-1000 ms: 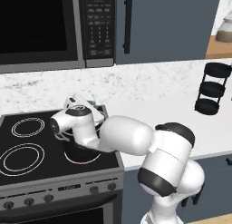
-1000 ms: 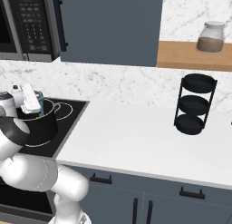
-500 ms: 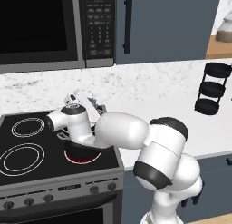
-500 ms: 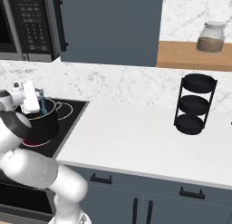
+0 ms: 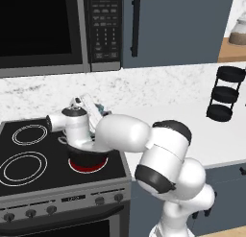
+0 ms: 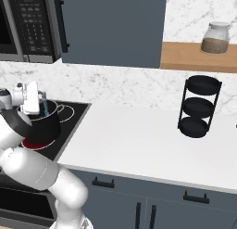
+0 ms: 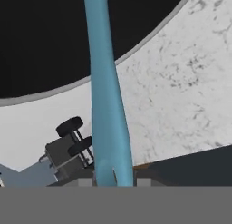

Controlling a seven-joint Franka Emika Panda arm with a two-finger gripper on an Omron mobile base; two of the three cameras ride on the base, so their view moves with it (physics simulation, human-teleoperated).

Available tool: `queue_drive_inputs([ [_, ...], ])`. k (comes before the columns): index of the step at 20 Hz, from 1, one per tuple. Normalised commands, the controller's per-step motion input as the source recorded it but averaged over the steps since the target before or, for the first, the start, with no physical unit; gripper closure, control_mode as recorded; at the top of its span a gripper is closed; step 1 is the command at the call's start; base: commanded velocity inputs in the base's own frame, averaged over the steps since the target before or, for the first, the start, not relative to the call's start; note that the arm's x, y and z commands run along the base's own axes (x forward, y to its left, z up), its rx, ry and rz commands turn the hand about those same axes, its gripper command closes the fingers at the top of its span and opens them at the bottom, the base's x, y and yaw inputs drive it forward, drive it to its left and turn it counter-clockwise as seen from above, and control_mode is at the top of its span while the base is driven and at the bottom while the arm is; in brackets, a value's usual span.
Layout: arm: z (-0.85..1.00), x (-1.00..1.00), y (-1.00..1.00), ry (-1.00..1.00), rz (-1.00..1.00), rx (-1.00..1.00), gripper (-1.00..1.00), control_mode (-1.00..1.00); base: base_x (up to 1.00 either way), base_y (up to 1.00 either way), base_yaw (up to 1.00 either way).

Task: Put the potato and lemon in the pot. Retrieve the spatula and lightly stir the vegetables in the pot.

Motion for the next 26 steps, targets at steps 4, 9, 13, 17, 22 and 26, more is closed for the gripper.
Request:
queue_drive_inputs([
  [4,0.0,0.0,0.0,0.03,0.0,0.01,1.0,-1.0,0.0,0.0,0.0],
  [9,0.0,-0.11,0.0,0.02,0.02,0.0,1.0,-1.0,0.0,0.0,0.0],
  [13,0.0,-0.23,0.0,0.18,0.13,0.0,1.0,-1.0,0.0,0.0,0.0],
  [17,-0.01,-0.17,0.0,0.2,0.18,0.0,1.0,-1.0,0.0,0.0,0.0],
  [22,0.0,-0.5,-0.14,0.13,0.16,0.0,1.0,-1.0,0.0,0.0,0.0],
  [26,0.0,-0.77,-0.34,0.09,0.11,0.0,1.0,-1.0,0.0,0.0,0.0],
])
